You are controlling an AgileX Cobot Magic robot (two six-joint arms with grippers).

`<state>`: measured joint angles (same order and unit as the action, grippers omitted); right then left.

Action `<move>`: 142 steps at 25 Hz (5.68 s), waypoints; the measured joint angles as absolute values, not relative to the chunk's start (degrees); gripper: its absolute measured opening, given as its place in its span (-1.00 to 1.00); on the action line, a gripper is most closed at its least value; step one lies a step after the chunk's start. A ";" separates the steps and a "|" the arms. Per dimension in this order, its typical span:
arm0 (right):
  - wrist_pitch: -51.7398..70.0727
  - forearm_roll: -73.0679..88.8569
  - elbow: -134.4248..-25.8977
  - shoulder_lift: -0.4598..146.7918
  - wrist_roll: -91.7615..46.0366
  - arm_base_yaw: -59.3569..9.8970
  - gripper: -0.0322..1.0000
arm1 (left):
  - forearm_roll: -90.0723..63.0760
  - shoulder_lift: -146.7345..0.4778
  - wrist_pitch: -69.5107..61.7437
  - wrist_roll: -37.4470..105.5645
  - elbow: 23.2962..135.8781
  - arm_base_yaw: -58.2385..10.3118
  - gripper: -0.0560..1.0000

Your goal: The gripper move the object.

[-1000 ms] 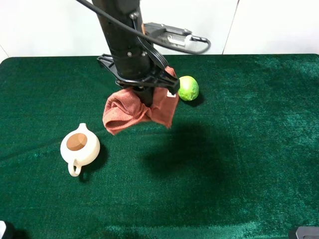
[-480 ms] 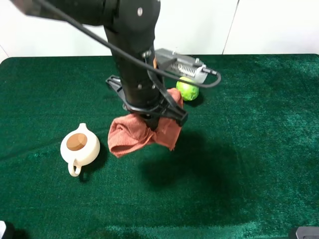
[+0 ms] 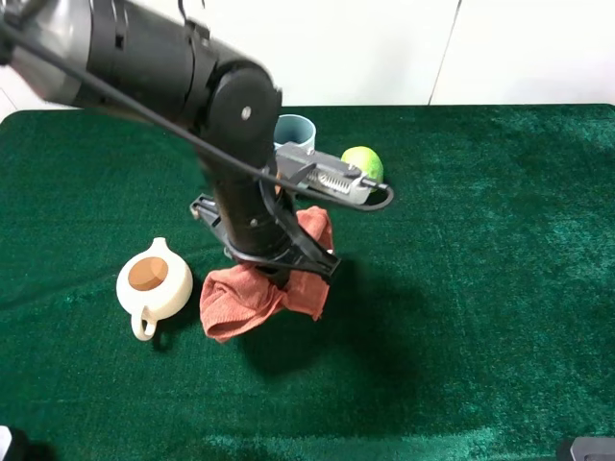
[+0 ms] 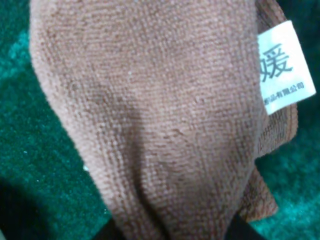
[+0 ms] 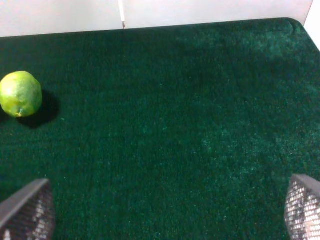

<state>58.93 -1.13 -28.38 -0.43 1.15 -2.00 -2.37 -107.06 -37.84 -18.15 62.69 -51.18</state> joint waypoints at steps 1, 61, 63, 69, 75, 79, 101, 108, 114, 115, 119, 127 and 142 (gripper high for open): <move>58.93 -1.13 -28.38 -0.43 1.15 -2.00 0.40 | -2.37 -107.06 -36.83 -18.55 61.57 -51.18 -0.54; 58.93 -1.13 -28.38 -0.43 1.15 -2.00 0.40 | -0.72 -103.58 -41.36 -25.26 62.43 -51.18 0.99; 58.93 -1.13 -28.38 -0.43 1.15 -2.00 0.40 | -0.72 -101.40 -42.42 -25.20 62.59 -51.18 0.99; 58.93 -1.13 -28.38 -0.43 1.15 -2.00 0.40 | -0.70 -95.57 -47.84 -25.14 62.65 -51.18 0.99; 58.93 -1.13 -28.38 -0.43 1.15 -2.00 0.40 | 0.00 -89.33 -52.72 -25.14 62.65 -51.18 0.99; 58.93 -1.13 -28.38 -0.43 1.15 -2.00 0.40 | 0.71 -85.04 -56.48 -25.14 62.65 -51.03 0.99; 58.93 -1.13 -28.38 -0.43 1.15 -2.00 0.40 | 5.31 -58.65 -66.93 -21.99 62.65 -45.13 0.99; 58.93 -1.13 -28.38 -0.43 1.15 -2.00 0.40 | 7.79 -49.88 -66.94 -20.94 59.92 -45.13 0.99; 58.93 -1.13 -28.38 -0.43 1.15 -2.00 0.40 | 8.86 -39.85 -66.99 -20.64 54.18 -45.13 0.99; 58.93 -1.13 -28.38 -0.43 1.15 -2.00 0.40 | 9.37 -38.18 -66.99 -20.40 53.25 -45.13 0.99; 58.93 -1.13 -28.38 -0.43 1.15 -2.00 0.40 | 10.38 -32.28 -66.99 -18.00 50.08 -44.08 0.99; 58.93 -1.13 -28.38 -0.43 1.15 -2.00 0.40 | 10.36 -22.21 -66.95 -11.83 43.27 -31.32 0.99; 58.93 -1.13 -28.38 -0.43 1.15 -2.00 0.40 | 2.65 -4.98 -61.31 -2.69 29.46 -10.26 0.99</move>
